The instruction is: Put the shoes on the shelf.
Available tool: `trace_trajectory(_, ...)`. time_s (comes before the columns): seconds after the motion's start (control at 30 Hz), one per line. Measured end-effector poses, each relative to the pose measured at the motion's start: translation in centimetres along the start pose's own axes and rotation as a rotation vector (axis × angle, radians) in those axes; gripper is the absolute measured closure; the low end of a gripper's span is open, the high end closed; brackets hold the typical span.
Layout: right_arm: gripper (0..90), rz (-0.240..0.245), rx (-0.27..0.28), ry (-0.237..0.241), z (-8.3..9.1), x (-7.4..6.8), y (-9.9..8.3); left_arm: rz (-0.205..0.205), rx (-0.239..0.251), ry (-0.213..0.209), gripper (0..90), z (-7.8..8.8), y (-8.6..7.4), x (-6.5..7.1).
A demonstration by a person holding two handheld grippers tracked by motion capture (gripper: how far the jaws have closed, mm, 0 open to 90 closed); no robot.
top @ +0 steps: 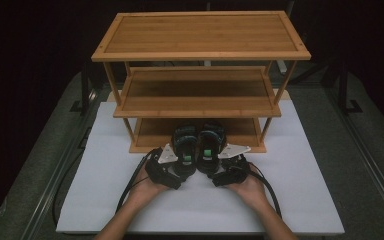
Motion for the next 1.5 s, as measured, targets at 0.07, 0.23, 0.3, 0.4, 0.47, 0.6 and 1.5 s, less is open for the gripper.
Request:
trace_trajectory(0.07, 12.4, 0.003, -0.004, -0.003, 0.0, 0.0, 0.0, -0.007, 0.002, 0.003, 4.6, -0.1, 0.0, 0.0)
trace_trajectory(0.23, 13.9, -0.005, 0.015, 0.004, 0.1, 0.3, 0.3, -0.018, 0.027, 0.010, 8.5, 0.1, 0.2, -0.6)
trace_trajectory(0.3, 14.0, -0.008, 0.028, 0.016, 0.2, 0.5, 0.5, 0.014, 0.052, -0.014, 8.7, 0.1, 0.7, -1.2)
trace_trajectory(0.4, 15.1, -0.005, 0.038, 0.017, 0.3, 0.8, 0.9, 0.027, 0.063, -0.021, 9.4, 0.0, 0.9, -1.7)
trace_trajectory(0.47, 16.2, -0.009, 0.053, 0.022, 0.4, 1.0, 1.3, 0.056, 0.090, -0.033, 10.9, 0.0, 1.1, -2.1)
trace_trajectory(0.6, 18.0, -0.009, 0.054, 0.026, 0.2, 1.5, 1.7, 0.068, 0.089, -0.039, 13.6, -0.4, 1.4, -3.0)
trace_trajectory(1.5, 22.1, -0.084, 0.025, -0.047, -1.8, 6.6, 3.3, 0.078, 0.029, 0.002, 13.6, -4.3, 3.3, -6.7)
Point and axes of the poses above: each handheld gripper's, and its own axes: z roughly backward along the jaws, y roughly out of its top, x roughly to its right, the point moved 3 cm from there along -z, roughly forward along the jaws, and after that the axes turned 10 degrees about y, right-handed, at the moved point
